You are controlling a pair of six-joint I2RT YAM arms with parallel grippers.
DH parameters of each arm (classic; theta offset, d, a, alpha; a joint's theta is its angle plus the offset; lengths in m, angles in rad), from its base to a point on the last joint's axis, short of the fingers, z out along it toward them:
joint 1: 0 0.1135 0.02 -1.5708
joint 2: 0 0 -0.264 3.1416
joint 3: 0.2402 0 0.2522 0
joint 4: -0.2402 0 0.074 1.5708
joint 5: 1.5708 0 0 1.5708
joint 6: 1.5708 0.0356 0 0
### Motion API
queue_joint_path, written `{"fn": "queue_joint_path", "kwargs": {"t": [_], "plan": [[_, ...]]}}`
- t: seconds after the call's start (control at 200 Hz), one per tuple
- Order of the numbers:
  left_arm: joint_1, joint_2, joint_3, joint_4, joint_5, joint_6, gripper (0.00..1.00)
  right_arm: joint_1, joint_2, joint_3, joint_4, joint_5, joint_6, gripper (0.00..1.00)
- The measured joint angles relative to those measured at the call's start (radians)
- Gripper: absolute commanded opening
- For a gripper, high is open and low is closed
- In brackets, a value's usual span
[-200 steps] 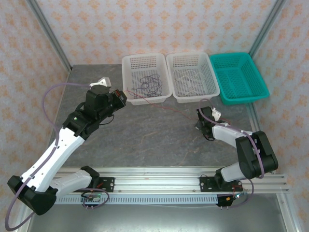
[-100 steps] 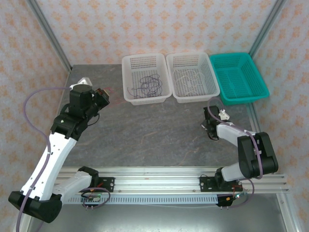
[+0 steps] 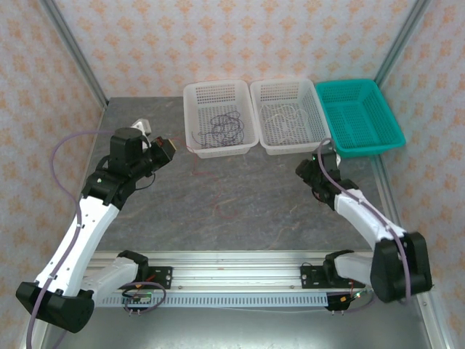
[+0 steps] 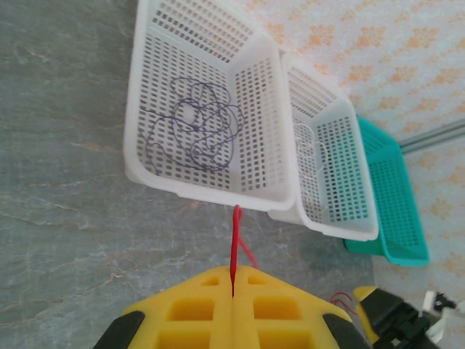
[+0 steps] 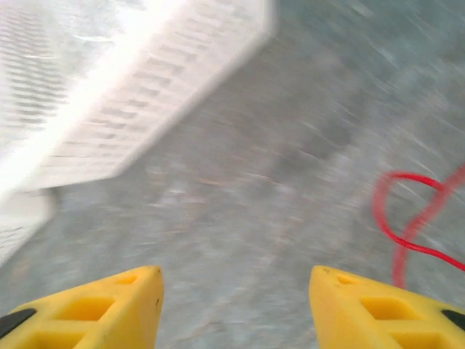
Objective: Untangle the cables
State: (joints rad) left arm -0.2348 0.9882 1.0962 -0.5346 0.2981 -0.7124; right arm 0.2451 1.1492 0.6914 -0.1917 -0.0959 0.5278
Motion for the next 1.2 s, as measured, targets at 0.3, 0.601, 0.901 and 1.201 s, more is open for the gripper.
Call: {"fn": "queue_joint_path", "kwargs": {"t": [0.3, 0.601, 0.901, 1.201], "plan": [[-0.037, 0.014, 0.003, 0.074, 0.111, 0.005, 0.00, 0.280, -0.132, 0.076, 0.175, -0.247, -0.397, 0.68], [-0.189, 0.065, 0.035, 0.109, 0.140, 0.039, 0.00, 0.524, 0.059, 0.001, 0.531, -0.454, -0.755, 0.83], [-0.268, 0.090, 0.034, 0.151, 0.141, 0.041, 0.00, 0.530, 0.304, -0.105, 0.876, -0.288, -0.957, 0.74], [-0.296, 0.106, 0.035, 0.165, 0.132, 0.059, 0.00, 0.530, 0.404, -0.114, 1.085, -0.210, -0.922, 0.00]]}}
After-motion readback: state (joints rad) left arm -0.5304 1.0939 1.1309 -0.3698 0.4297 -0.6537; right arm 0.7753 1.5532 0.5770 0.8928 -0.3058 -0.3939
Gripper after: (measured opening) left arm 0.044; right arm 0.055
